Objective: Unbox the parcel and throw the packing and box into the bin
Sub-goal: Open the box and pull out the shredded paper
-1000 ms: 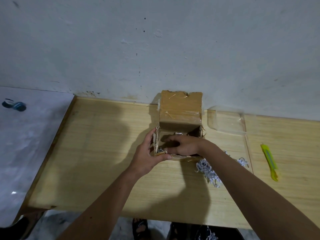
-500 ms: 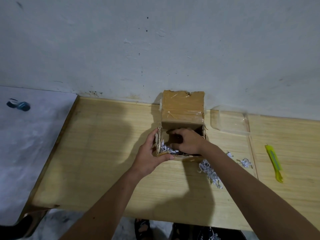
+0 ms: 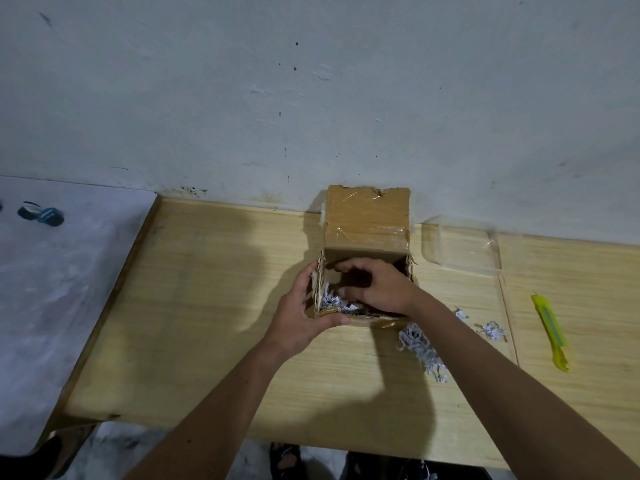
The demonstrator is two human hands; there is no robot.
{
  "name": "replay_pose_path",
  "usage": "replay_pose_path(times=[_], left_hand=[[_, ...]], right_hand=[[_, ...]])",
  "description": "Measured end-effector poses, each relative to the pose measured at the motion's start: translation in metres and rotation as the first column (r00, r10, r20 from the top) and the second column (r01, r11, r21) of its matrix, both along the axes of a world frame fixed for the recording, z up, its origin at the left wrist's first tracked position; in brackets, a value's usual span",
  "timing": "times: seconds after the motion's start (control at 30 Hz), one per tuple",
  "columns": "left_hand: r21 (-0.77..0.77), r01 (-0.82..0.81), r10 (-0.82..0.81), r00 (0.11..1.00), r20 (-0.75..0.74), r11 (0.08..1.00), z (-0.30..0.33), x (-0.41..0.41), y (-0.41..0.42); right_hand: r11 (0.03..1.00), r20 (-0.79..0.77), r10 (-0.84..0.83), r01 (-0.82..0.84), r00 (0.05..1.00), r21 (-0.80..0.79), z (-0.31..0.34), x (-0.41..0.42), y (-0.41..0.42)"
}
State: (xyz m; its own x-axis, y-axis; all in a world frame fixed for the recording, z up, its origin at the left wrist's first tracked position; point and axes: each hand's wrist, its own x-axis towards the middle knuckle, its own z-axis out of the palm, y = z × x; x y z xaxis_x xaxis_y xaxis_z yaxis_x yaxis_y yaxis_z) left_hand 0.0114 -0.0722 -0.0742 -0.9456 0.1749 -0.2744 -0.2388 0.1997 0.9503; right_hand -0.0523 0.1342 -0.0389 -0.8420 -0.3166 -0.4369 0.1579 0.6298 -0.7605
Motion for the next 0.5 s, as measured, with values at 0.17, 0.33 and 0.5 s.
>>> replay_pose_path(times=[0.17,0.33,0.5], left_hand=[[-0.016,0.017,-0.017,1.000,-0.013,1.000,-0.002,0.000,0.000],[-0.019,0.009,-0.010,1.000,-0.015,1.000,-0.001,-0.002,0.001],[-0.013,0.002,-0.002,1.000,-0.012,1.000,-0.002,0.000,0.000]], right_hand=[[0.968,0.101,0.199,-0.211,0.975,0.133,0.002,0.001,-0.010],[0.970,0.197,0.219,-0.235,0.956,0.062,-0.004,-0.005,-0.008],[0.975,0.235,0.223,-0.212,0.946,-0.072,-0.011,-0.008,-0.008]])
